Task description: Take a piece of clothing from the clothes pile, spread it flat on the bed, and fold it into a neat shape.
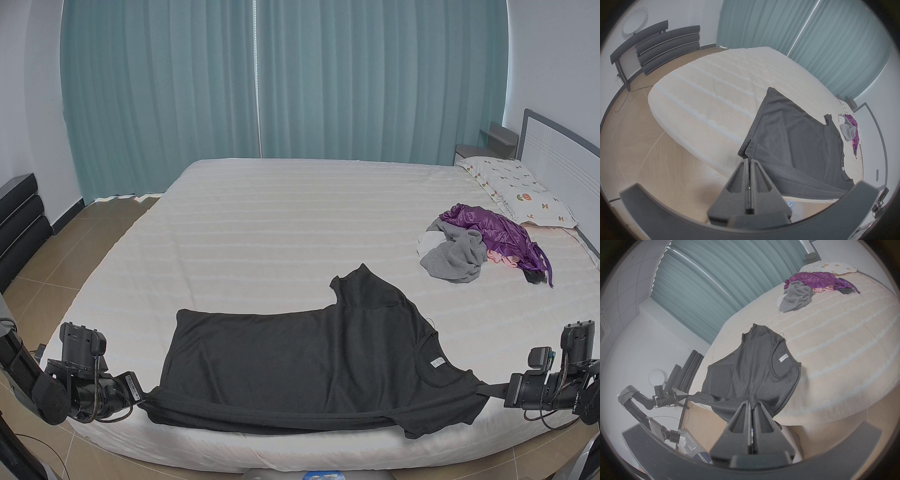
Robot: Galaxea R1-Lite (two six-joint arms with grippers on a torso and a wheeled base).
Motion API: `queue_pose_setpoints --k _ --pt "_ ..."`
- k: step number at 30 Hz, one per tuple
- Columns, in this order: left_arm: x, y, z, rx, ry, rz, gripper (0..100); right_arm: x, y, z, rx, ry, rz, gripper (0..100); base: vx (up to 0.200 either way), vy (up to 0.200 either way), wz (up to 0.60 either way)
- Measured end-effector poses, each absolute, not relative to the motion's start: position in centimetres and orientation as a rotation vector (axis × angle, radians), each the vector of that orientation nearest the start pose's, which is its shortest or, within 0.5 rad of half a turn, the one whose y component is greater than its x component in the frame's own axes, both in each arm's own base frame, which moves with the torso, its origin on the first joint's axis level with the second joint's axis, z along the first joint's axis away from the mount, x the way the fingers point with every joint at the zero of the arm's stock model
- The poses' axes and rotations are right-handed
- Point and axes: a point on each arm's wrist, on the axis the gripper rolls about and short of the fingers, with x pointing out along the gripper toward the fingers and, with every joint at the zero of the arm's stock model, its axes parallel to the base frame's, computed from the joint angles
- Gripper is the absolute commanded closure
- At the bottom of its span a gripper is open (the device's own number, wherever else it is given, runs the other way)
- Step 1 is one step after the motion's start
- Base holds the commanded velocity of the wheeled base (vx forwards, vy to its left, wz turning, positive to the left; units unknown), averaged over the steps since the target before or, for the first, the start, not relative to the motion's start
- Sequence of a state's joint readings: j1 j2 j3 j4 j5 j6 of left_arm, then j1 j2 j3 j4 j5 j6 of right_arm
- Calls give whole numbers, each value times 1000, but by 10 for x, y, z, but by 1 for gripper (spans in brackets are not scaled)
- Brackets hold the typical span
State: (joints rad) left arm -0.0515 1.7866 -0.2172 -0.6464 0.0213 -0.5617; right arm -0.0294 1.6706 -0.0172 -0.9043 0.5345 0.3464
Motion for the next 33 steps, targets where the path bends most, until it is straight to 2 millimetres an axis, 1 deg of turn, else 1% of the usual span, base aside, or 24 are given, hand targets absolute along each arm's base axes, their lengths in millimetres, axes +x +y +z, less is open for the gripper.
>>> queue_pose_setpoints --k 4,8,11,16,27,33 --pt "208 -10 41 -488 877 223 100 163 7 53 520 798 354 100 0 0 0" --pt "216 -11 44 -491 853 215 100 170 6 54 510 784 338 100 0 0 0" --pt "223 -11 45 -494 843 214 100 179 5 53 503 783 320 100 0 0 0" --pt "235 -11 42 -497 840 215 100 196 4 45 496 803 282 100 0 0 0" --pt "262 -13 28 -497 855 221 100 233 4 28 491 833 240 100 0 0 0" --pt "276 -14 20 -494 865 225 100 249 5 18 491 850 234 100 0 0 0"
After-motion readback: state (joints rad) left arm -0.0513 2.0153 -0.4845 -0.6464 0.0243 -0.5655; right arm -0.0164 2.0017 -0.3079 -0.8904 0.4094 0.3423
